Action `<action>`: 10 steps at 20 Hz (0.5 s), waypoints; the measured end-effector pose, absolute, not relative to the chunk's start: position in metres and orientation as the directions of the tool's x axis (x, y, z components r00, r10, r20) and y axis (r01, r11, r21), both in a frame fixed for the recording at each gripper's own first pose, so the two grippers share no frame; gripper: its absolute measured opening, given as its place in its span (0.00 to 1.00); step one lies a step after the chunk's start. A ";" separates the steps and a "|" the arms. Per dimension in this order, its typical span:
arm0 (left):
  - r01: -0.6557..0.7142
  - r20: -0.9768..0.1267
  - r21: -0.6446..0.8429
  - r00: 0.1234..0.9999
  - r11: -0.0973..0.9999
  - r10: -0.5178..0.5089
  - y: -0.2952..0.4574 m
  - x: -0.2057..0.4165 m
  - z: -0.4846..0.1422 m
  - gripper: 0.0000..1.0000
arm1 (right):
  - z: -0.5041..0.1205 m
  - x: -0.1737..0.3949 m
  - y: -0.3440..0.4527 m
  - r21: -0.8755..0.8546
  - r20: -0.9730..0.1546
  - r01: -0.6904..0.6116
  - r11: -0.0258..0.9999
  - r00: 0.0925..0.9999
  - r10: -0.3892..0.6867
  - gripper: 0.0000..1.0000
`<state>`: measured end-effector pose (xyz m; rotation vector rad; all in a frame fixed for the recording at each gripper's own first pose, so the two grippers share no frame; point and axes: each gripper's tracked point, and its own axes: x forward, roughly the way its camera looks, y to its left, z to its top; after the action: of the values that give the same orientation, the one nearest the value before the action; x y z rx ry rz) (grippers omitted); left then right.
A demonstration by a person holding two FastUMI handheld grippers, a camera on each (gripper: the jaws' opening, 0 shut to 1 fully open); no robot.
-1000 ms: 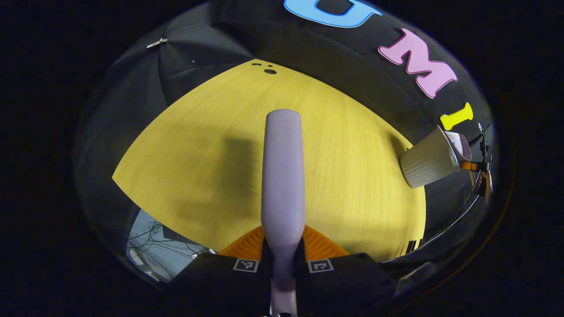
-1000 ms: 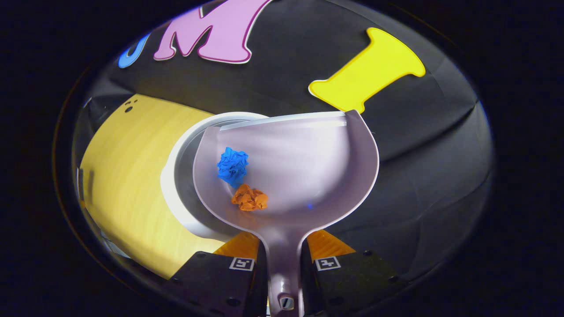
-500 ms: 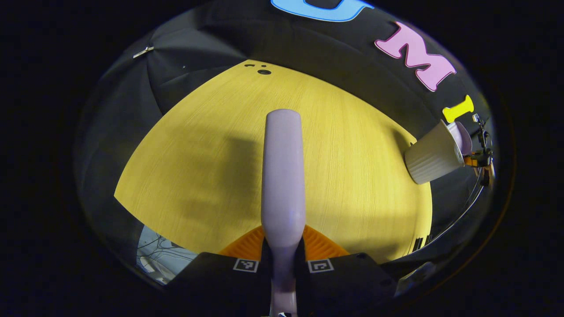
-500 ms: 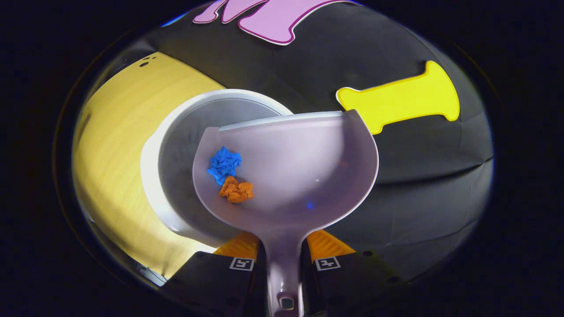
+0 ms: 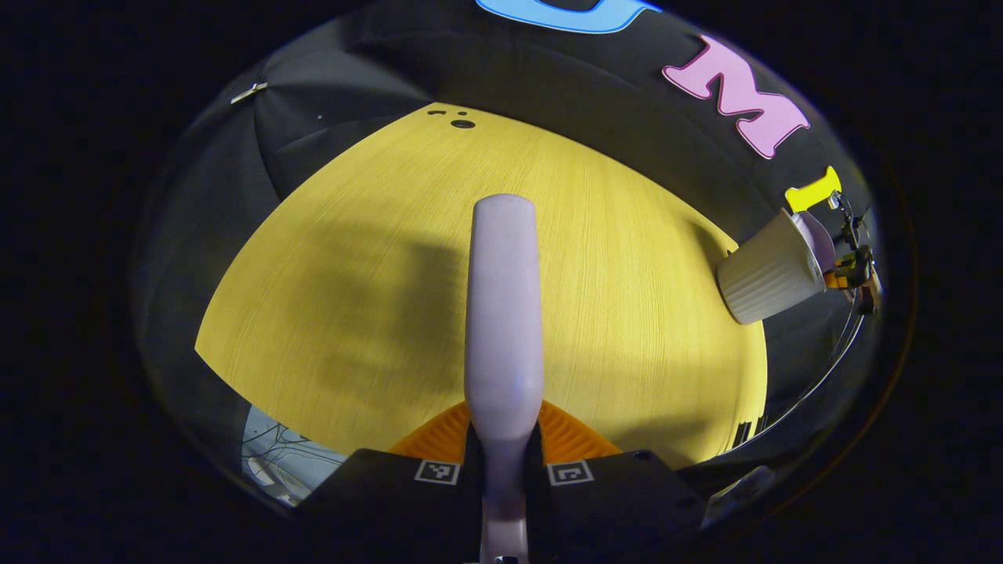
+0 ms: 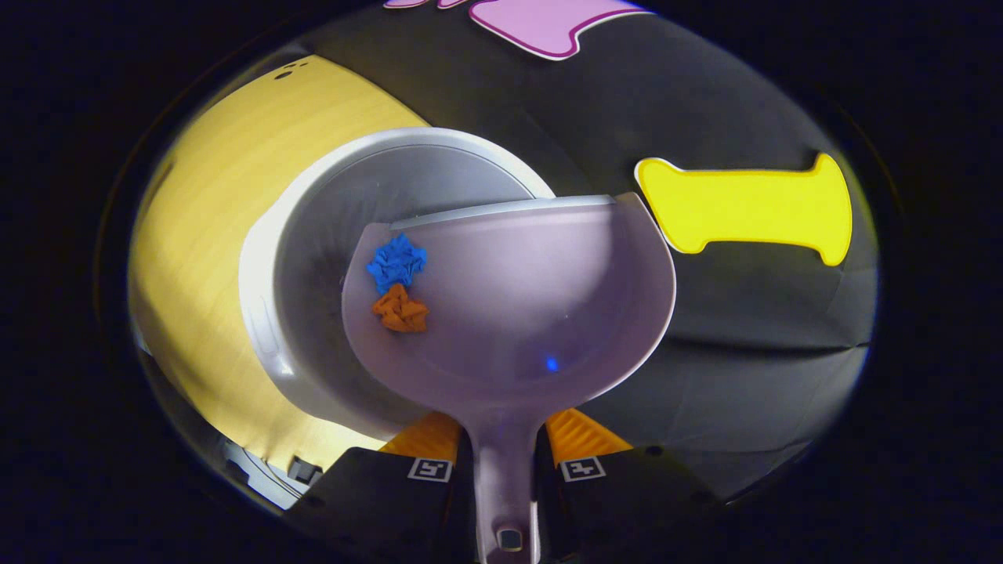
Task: Pick up the small broom and dustpan from the desktop, sweep the trash into the dustpan with the broom, and then empty the trash into the garbage bin.
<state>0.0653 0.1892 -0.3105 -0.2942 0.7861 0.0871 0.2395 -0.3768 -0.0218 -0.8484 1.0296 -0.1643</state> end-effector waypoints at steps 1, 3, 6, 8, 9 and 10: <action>-0.189 -0.709 -0.231 0.704 0.954 -0.032 0.189 0.065 -0.312 0.27 | -0.019 0.240 -0.377 -0.700 -0.679 -0.267 0.662 0.533 -0.504 0.35; -0.193 -0.712 -0.237 0.702 0.952 -0.035 0.189 0.064 -0.314 0.26 | -0.016 0.240 -0.378 -0.720 -0.670 -0.293 0.630 0.529 -0.521 0.35; -0.191 -0.712 -0.235 0.701 0.953 -0.035 0.185 0.064 -0.316 0.27 | -0.017 0.239 -0.374 -0.718 -0.679 -0.320 0.618 0.515 -0.523 0.35; -0.187 -0.710 -0.232 0.703 0.955 -0.035 0.183 0.065 -0.315 0.27 | -0.018 0.239 -0.374 -0.723 -0.679 -0.337 0.603 0.509 -0.529 0.35; -0.186 -0.709 -0.231 0.704 0.955 -0.035 0.182 0.064 -0.315 0.27 | -0.018 0.238 -0.374 -0.725 -0.679 -0.350 0.593 0.503 -0.534 0.35; -0.183 -0.709 -0.231 0.705 0.956 -0.036 0.180 0.064 -0.313 0.26 | -0.017 0.239 -0.375 -0.729 -0.678 -0.365 0.579 0.500 -0.538 0.31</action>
<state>0.0638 0.1804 -0.3133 -0.2956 0.7876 0.0830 0.2391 -0.3750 -0.0168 -0.9987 1.0906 -0.1293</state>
